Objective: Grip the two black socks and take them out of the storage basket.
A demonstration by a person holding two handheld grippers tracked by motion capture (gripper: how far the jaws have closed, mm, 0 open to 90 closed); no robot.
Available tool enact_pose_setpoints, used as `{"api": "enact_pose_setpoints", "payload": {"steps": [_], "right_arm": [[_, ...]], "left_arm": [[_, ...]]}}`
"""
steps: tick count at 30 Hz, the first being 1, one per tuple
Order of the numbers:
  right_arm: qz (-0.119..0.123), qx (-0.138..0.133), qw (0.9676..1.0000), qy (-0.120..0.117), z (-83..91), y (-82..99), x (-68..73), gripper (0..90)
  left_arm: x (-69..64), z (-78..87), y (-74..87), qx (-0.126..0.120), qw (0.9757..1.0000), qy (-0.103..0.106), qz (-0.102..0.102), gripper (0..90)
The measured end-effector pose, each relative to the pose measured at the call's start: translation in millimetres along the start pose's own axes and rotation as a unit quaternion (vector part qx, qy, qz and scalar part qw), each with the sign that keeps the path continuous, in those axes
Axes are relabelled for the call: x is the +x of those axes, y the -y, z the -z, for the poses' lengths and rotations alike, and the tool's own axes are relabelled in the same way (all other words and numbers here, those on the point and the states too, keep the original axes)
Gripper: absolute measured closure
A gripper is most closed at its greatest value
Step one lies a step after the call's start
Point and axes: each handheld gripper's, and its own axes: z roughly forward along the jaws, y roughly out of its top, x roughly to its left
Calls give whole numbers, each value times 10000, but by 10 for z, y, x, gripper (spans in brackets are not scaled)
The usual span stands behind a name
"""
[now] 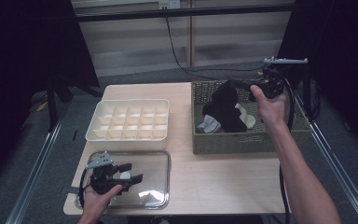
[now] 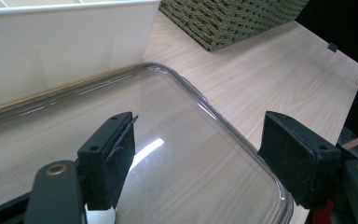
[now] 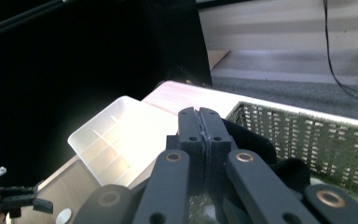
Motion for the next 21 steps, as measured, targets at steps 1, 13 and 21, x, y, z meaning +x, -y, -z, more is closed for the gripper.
{"api": "enact_pose_setpoints", "payload": {"steps": [1,13,21], "right_arm": [[12,-26,10000,7,13,-10,9,891],[100,-160,9998,14,138,-131,88,891],[171,-263,9995,-58,215,-222,155,891]], "left_arm": [[-3,-4,0,0,10000,-16,32,261],[-15,-11,-6,-3,10000,33,2,264],[-20,-16,-10,9,10000,24,-8,265]]}}
